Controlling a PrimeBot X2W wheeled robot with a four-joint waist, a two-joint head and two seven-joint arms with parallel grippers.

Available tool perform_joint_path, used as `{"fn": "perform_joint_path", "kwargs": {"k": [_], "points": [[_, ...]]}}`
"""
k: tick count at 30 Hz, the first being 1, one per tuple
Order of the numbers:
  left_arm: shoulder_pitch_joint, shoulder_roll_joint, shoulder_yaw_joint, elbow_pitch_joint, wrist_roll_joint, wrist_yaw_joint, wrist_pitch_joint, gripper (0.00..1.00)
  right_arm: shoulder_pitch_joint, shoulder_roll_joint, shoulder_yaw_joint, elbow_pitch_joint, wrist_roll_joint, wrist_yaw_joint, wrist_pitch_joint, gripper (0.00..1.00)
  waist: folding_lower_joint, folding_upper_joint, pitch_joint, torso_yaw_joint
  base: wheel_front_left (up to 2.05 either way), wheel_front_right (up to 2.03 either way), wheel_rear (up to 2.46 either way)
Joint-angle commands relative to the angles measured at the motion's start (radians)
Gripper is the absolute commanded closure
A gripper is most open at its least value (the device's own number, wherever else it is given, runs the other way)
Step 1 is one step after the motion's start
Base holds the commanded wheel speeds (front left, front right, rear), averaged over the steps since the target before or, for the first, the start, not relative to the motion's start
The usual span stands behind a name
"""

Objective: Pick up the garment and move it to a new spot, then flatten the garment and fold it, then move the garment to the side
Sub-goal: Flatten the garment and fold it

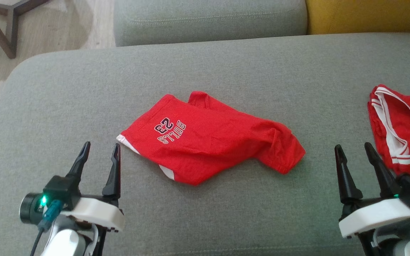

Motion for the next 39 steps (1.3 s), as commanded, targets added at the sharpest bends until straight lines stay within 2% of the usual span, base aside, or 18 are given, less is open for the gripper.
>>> {"fn": "perform_joint_path", "kwargs": {"k": [1, 12, 21, 33, 34, 35, 36, 39], "points": [[-0.047, 0.027, 0.035, -0.035, -0.003, 0.007, -0.006, 0.00, -0.029, -0.005, 0.021, -0.039, 0.001, 0.007, -0.002, 0.00, 0.0000, -0.0001, 0.002, 0.001, 0.00, 0.00, 0.00], [-0.102, 0.023, 0.019, -0.067, 0.023, 0.007, -0.007, 0.00, -0.049, -0.005, 0.054, 0.014, 0.008, 0.007, 0.022, 0.00, 0.0000, -0.0001, 0.069, 0.036, 0.00, 0.00, 0.00], [-0.182, -0.003, -0.012, -0.088, 0.053, 0.000, -0.008, 0.00, -0.130, -0.007, 0.115, 0.219, 0.032, 0.007, 0.023, 0.00, 0.0000, -0.0001, 0.166, 0.087, 0.00, 0.00, 0.00], [-0.225, -0.029, -0.020, -0.071, 0.071, -0.009, -0.009, 0.00, -0.260, -0.009, 0.163, 0.434, 0.061, 0.007, 0.003, 0.00, 0.0000, -0.0001, 0.215, 0.100, 0.00, 0.00, 0.00], [-0.227, -0.031, -0.020, -0.071, 0.073, -0.011, -0.009, 0.00, -0.270, -0.010, 0.171, 0.450, 0.061, 0.007, 0.004, 0.20, 0.0000, -0.0001, 0.217, 0.100, 0.00, 0.00, 0.00], [-0.228, -0.033, -0.020, -0.070, 0.075, -0.012, -0.009, 0.00, -0.278, -0.011, 0.179, 0.464, 0.066, 0.007, 0.007, 0.94, 0.0000, -0.0001, 0.217, 0.100, 0.00, 0.00, 0.00], [-0.230, -0.034, -0.020, -0.069, 0.077, -0.014, -0.009, 0.00, -0.286, -0.013, 0.186, 0.476, 0.073, 0.007, 0.011, 1.00, 0.0000, -0.0001, 0.218, 0.100, 0.00, 0.00, 0.00], [-0.234, -0.038, -0.018, -0.068, 0.082, -0.018, -0.009, 0.00, -0.299, -0.027, 0.201, 0.483, 0.082, 0.007, 0.010, 1.00, 0.0000, -0.0001, 0.220, 0.098, 0.00, 0.00, 0.00]]}}
